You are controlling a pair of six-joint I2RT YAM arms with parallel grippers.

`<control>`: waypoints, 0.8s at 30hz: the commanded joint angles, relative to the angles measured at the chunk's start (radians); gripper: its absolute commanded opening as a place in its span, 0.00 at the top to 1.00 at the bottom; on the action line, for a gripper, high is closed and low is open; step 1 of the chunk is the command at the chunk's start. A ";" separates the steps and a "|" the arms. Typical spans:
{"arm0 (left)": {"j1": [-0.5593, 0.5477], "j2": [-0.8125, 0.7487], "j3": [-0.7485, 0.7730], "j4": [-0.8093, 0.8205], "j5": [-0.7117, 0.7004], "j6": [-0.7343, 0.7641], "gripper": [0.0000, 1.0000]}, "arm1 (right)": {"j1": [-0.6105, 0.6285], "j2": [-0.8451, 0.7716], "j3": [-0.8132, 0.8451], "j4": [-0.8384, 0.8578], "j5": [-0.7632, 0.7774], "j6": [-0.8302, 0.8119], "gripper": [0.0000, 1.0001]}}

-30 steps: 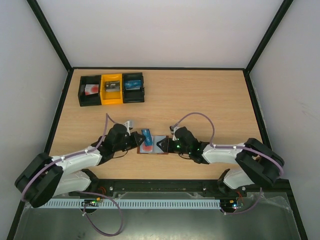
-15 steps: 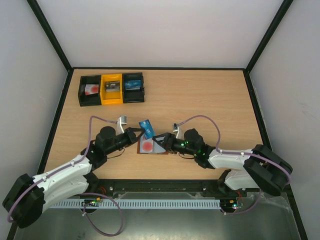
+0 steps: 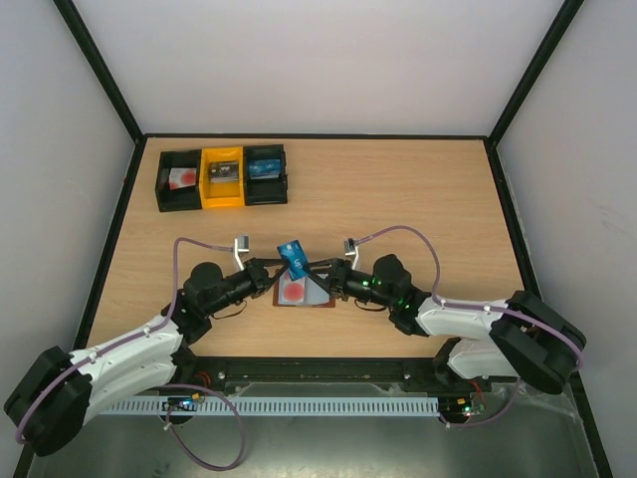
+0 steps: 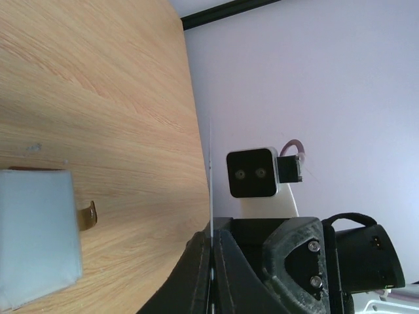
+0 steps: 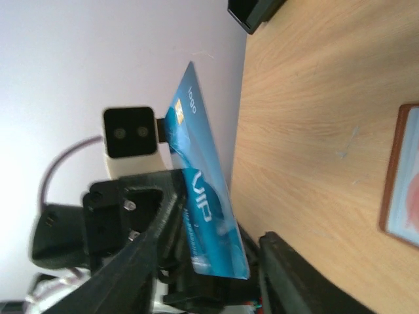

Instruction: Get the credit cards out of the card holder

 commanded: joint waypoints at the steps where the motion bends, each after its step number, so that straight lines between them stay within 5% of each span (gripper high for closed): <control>1: -0.008 0.010 -0.023 0.114 0.025 -0.035 0.97 | 0.000 -0.010 0.035 0.059 0.000 0.010 0.64; 12: -0.008 0.043 -0.029 0.186 0.063 -0.050 0.97 | -0.001 -0.055 0.035 0.020 -0.003 -0.048 0.96; 18: -0.008 -0.014 -0.026 0.122 0.047 -0.016 0.66 | 0.000 -0.131 0.045 -0.105 -0.056 -0.170 0.98; 24: 0.027 -0.098 0.014 -0.030 0.102 0.106 0.48 | -0.001 -0.230 0.045 -0.255 -0.179 -0.288 0.98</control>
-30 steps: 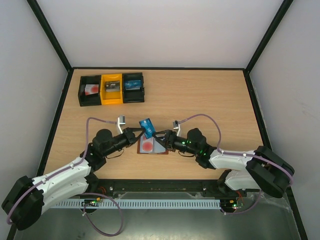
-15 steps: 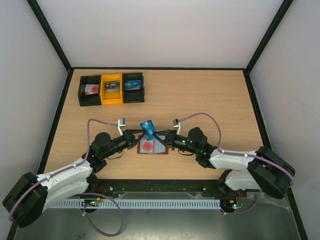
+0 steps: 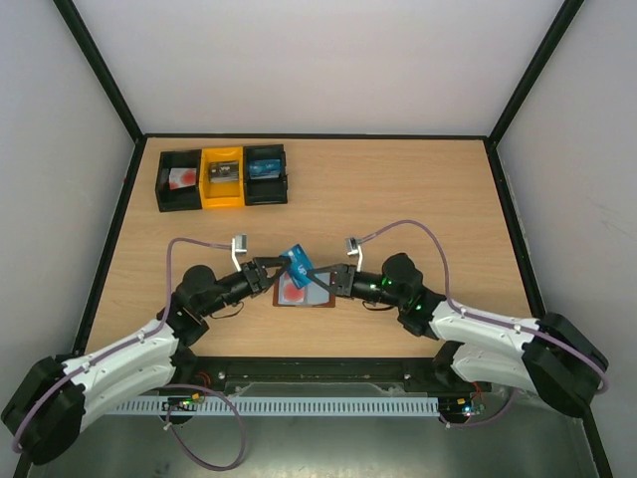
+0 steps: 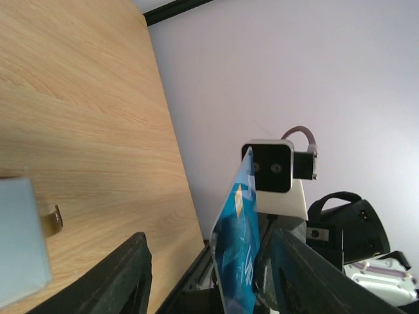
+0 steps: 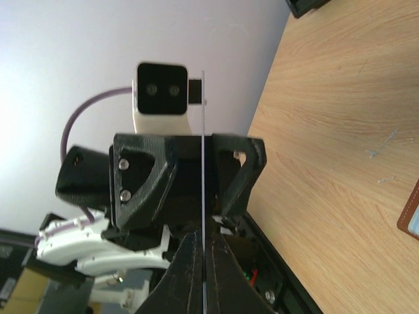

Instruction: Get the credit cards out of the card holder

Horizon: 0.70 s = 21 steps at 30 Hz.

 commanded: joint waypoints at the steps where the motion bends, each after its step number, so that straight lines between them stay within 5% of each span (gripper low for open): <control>1: 0.027 -0.057 0.042 -0.123 0.074 0.118 0.46 | -0.001 -0.092 0.021 -0.155 -0.106 -0.141 0.98; 9: 0.043 -0.112 0.094 -0.290 0.298 0.260 0.43 | 0.000 -0.236 0.072 -0.440 -0.206 -0.366 0.98; 21: 0.044 -0.138 0.148 -0.414 0.451 0.390 0.51 | -0.001 -0.234 0.078 -0.461 -0.304 -0.419 0.98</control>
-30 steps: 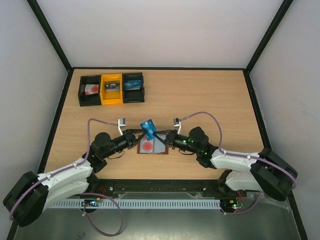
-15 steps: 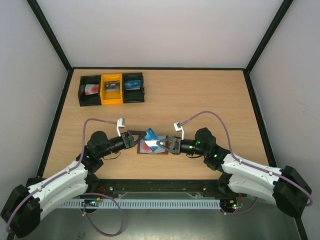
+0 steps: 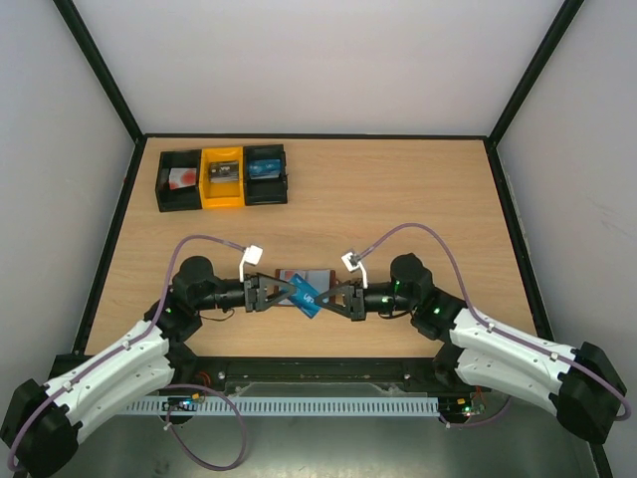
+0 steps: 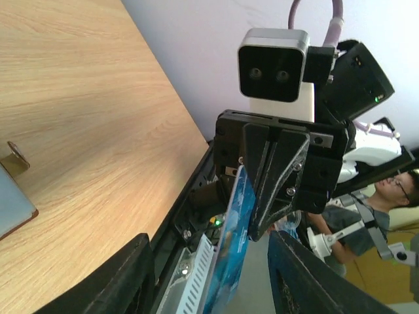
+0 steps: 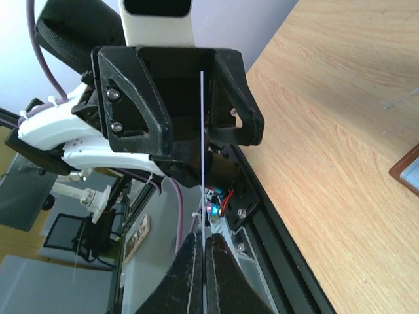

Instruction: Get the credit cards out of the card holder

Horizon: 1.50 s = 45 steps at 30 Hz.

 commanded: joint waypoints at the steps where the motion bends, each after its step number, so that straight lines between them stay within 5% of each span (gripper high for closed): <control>1: 0.006 -0.010 0.030 -0.047 0.072 0.070 0.51 | -0.001 0.016 0.023 -0.016 -0.078 -0.040 0.98; 11: 0.006 -0.005 0.046 -0.115 0.116 0.146 0.80 | -0.001 0.013 0.029 -0.057 -0.059 -0.079 0.97; 32: 0.010 -0.040 0.040 -0.123 0.117 0.126 0.97 | -0.003 -0.016 0.003 -0.088 -0.047 -0.111 0.97; 41: 0.015 -0.047 0.064 -0.168 -0.023 0.091 0.97 | -0.003 -0.068 0.000 -0.140 0.182 -0.069 0.30; 45: 0.028 -0.036 0.120 -0.274 -0.132 0.125 0.97 | -0.003 -0.092 -0.016 -0.163 0.339 -0.035 0.14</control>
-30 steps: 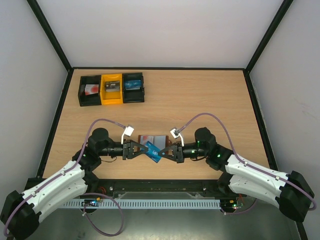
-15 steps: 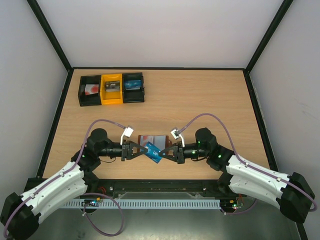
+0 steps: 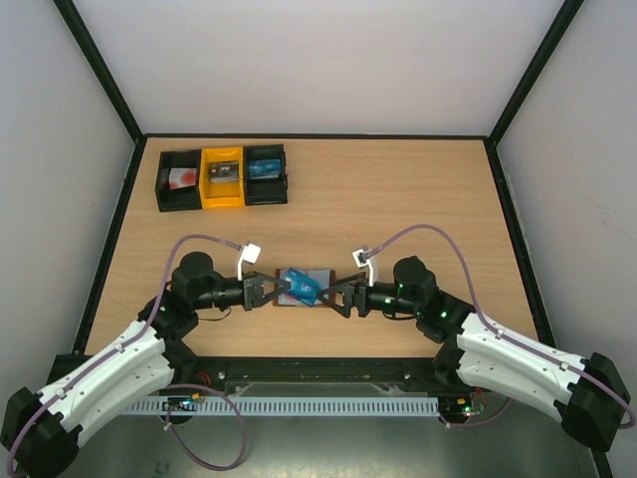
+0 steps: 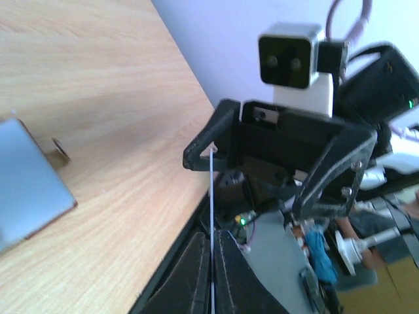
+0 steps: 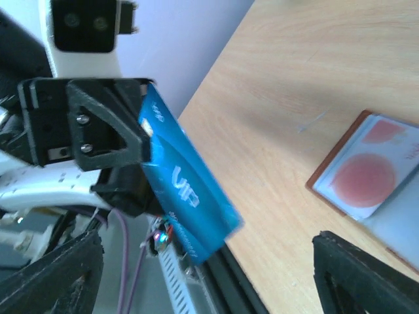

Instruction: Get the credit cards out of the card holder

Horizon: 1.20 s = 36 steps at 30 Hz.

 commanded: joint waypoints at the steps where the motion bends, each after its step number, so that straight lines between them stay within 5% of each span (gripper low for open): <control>1: 0.020 0.004 0.089 -0.112 -0.155 0.025 0.97 | -0.002 -0.036 -0.022 -0.020 0.211 0.042 0.12; 4: 0.036 0.018 0.138 -0.149 -0.266 0.031 0.97 | -0.002 -0.048 -0.041 0.013 0.249 0.079 0.00; 11: 0.136 0.145 0.222 -0.213 -0.554 0.006 0.97 | -0.002 -0.044 -0.037 0.009 0.315 0.131 0.02; 22: 0.366 0.532 0.410 -0.037 -0.643 -0.002 0.97 | -0.001 -0.041 -0.038 -0.047 0.373 0.161 0.02; 36: 0.421 1.030 0.795 0.035 -0.587 0.061 0.97 | -0.002 -0.006 -0.018 -0.043 0.403 0.173 0.02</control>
